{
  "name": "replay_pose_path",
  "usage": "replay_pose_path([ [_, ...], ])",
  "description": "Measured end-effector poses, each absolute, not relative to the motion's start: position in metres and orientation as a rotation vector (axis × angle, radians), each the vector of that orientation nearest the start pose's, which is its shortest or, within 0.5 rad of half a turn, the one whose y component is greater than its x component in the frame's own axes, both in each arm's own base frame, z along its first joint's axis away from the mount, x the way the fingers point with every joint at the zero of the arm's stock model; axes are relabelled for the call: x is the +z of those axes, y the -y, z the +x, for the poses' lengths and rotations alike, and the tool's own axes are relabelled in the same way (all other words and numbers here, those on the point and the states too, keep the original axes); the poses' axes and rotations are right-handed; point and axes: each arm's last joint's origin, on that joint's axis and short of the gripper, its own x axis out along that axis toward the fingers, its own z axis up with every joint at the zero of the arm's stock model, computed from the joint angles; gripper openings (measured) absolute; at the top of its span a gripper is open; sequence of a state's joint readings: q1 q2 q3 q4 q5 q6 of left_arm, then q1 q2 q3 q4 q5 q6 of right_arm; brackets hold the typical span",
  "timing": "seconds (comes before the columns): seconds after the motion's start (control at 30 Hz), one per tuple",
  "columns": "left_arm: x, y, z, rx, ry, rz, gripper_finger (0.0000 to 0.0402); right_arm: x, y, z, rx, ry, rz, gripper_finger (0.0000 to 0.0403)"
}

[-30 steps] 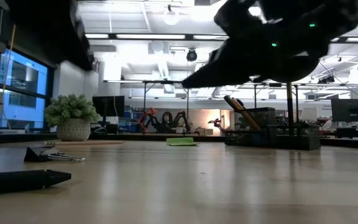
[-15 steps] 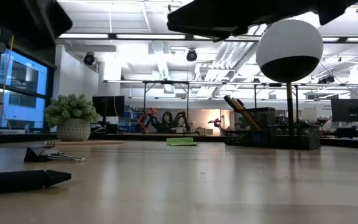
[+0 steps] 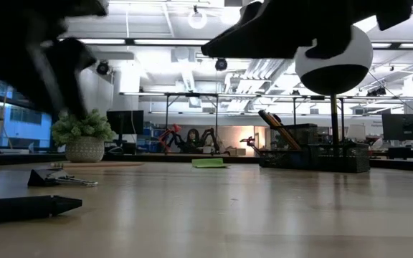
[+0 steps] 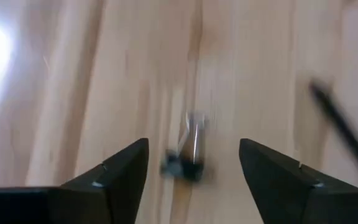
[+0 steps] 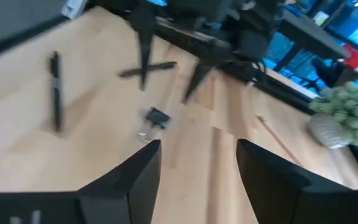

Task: Pick and place office supplies into organizer
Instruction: Put the black binder clip into the black desk organizer

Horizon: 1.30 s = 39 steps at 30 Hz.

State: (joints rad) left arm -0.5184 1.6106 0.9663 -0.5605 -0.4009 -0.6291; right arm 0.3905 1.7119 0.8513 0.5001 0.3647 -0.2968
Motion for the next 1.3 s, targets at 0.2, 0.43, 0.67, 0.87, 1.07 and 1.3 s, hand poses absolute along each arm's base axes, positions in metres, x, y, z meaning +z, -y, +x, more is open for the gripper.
replay_pose_path([
  [0.2,0.165,0.135,0.257,0.223,-1.190,0.018,0.0239,0.185,-0.108,0.334,0.031,-0.335,-0.443,0.0192],
  [0.43,0.154,0.136,0.262,0.221,-1.191,0.104,0.0223,0.185,-0.097,0.338,0.003,-0.341,-0.392,0.0181],
  [0.67,0.151,0.137,0.263,0.185,-1.198,0.169,0.0239,0.183,-0.101,0.336,0.063,-0.354,-0.338,0.0170],
  [0.87,0.151,0.134,0.268,0.121,-1.205,0.165,0.0268,0.182,-0.101,0.336,0.073,-0.366,-0.309,0.0160],
  [1.07,0.151,0.117,0.277,0.064,-1.250,0.102,0.0266,0.181,-0.102,0.335,0.072,-0.379,-0.282,0.0152],
  [1.3,0.151,0.112,0.279,0.031,-1.270,0.092,0.0240,0.178,-0.108,0.332,0.089,-0.406,-0.290,0.0151],
])
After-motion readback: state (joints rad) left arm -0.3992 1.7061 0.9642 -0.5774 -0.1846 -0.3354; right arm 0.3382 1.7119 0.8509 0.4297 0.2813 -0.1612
